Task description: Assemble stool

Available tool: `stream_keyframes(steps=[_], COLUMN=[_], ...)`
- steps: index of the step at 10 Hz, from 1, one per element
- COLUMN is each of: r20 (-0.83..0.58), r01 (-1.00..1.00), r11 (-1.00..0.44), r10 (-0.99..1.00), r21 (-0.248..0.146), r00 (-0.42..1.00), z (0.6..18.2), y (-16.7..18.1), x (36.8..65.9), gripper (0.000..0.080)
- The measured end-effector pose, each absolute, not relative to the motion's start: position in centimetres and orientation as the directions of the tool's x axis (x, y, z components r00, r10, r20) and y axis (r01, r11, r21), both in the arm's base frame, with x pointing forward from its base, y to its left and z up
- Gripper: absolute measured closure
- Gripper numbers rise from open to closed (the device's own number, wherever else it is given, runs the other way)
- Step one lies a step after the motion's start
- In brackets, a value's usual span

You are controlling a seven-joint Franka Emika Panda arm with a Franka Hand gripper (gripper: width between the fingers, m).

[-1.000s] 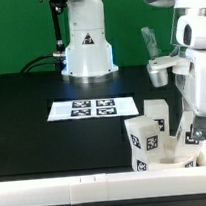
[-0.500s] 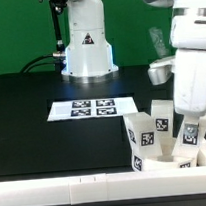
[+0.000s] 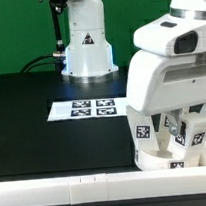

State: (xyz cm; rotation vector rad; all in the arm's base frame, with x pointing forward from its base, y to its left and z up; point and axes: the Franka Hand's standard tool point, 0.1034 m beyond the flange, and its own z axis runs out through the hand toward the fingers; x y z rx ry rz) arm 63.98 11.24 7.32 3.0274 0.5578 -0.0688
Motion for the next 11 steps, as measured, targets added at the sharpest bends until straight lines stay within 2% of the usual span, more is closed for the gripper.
stream_keyframes(steps=[2, 3, 6, 9, 10, 11], r20=[-0.048, -0.046, -0.054, -0.047, -0.047, -0.043], r01=[0.206, 0.034, -0.375, -0.452, -0.453, -0.451], r11=[-0.976, -0.997, -0.925, -0.890, -0.890, -0.891], r10=[0.203, 0.031, -0.378, -0.455, -0.456, -0.453], r21=[0.066, 0.072, 0.055, 0.062, 0.061, 0.053], r00=[0.978, 0.998, 0.924, 0.889, 0.889, 0.891], z=[7.2, 7.1, 7.0, 7.0, 7.1, 8.0], y=[10.7, 10.0, 8.3, 8.1, 8.1, 8.1], x=[64.0, 64.1, 64.0, 64.0, 64.0, 64.0], gripper=[0.0465, 0.0465, 0.0465, 0.0434, 0.0245, 0.0245])
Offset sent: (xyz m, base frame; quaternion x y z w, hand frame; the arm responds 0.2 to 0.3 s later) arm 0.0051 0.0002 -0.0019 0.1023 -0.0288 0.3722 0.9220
